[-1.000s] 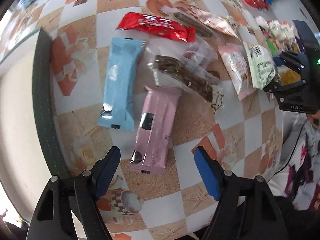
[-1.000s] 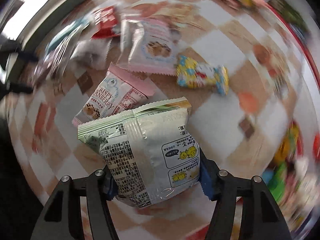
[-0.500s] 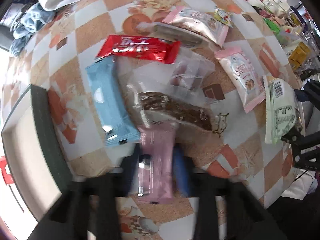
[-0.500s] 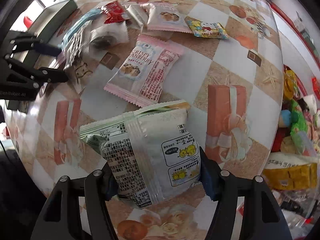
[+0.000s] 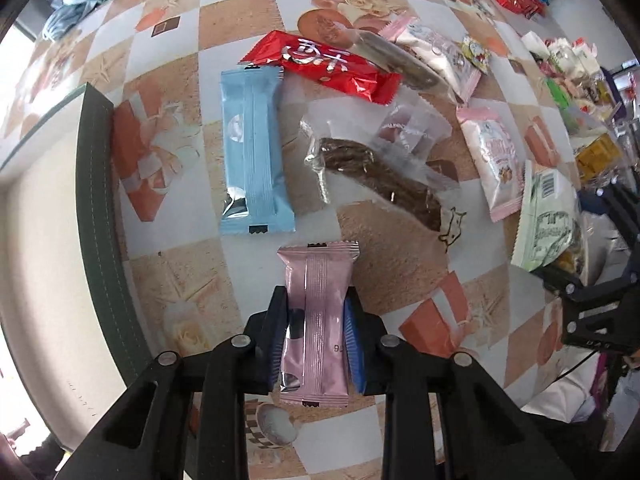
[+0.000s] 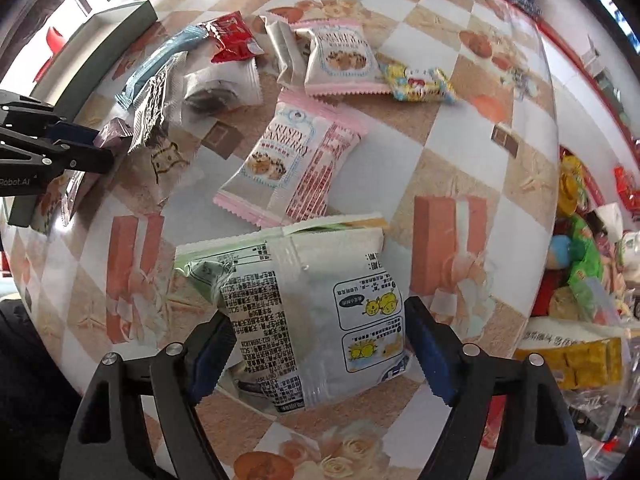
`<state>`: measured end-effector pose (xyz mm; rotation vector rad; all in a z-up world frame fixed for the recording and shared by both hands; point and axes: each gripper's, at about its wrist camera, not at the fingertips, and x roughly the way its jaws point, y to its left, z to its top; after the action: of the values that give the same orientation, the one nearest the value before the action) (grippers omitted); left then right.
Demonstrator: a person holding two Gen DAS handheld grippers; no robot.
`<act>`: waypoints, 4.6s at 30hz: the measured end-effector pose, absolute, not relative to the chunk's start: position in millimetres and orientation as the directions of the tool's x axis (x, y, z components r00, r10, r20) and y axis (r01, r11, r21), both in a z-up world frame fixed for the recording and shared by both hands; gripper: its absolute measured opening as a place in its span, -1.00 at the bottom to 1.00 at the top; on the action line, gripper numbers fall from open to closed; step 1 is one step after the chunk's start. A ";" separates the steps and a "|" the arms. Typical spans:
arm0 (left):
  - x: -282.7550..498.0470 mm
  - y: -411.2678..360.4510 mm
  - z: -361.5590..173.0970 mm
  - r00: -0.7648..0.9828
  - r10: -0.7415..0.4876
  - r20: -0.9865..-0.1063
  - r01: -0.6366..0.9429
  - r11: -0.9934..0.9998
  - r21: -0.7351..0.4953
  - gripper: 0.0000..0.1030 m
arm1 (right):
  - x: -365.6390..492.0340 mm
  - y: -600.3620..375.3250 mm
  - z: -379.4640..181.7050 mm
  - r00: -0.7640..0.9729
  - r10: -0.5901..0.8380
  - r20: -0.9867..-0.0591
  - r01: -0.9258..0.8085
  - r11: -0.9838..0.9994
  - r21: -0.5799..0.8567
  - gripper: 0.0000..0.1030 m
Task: Organize snacks
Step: 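Lift the pink bar and chip bag and carry both toward the beige tray, then lower the pink bar into the tray and open the left tool while the right tool releases the chip bag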
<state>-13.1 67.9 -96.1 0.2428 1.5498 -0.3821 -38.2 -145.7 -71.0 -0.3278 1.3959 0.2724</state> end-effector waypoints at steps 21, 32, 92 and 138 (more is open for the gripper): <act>-56.2 63.6 -98.8 -0.007 -0.009 -1.000 0.426 0.905 -0.011 -0.51 | -22.8 -127.6 -66.3 0.150 0.007 -0.989 -0.456 0.888 -0.063 0.12; -41.2 66.1 -59.0 0.070 0.009 -0.997 0.371 0.928 0.034 -0.52 | -32.0 -157.7 -34.7 0.108 0.163 -0.981 -0.087 0.984 0.154 0.11; -47.4 146.3 20.5 0.116 -0.092 -0.989 0.239 0.969 -0.062 -0.51 | -27.0 -91.2 1.6 0.138 0.165 -0.977 0.106 0.978 0.180 0.12; -37.8 309.9 2.5 0.109 -0.097 -0.989 0.104 0.991 -0.086 -0.51 | 11.7 134.9 22.3 0.139 0.126 -0.982 -0.233 0.968 0.091 0.12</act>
<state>-37.8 309.9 2.5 0.0059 1.4539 -0.1483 11.7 134.9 22.3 -0.0905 1.4084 0.2593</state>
